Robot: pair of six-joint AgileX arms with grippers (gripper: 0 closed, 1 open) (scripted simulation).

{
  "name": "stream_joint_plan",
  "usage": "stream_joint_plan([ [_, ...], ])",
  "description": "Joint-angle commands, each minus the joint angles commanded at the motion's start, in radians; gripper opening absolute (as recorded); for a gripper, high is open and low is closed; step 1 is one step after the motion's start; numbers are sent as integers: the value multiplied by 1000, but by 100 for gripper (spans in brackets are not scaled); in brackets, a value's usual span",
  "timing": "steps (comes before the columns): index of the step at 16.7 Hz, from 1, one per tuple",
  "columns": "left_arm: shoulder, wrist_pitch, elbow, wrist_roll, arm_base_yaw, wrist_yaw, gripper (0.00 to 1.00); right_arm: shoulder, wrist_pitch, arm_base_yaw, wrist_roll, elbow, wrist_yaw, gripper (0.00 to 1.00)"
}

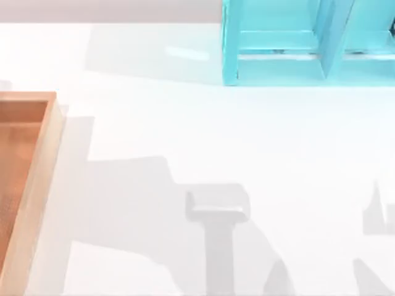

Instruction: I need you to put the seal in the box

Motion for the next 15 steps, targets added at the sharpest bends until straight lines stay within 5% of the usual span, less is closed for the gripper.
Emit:
stream_joint_plan([
  [14,17,254,-237,5,4,0,0,0,0,0,0,0,0,100],
  [15,17,254,-237,5,4,0,8,0,0,0,0,0,0,100],
])
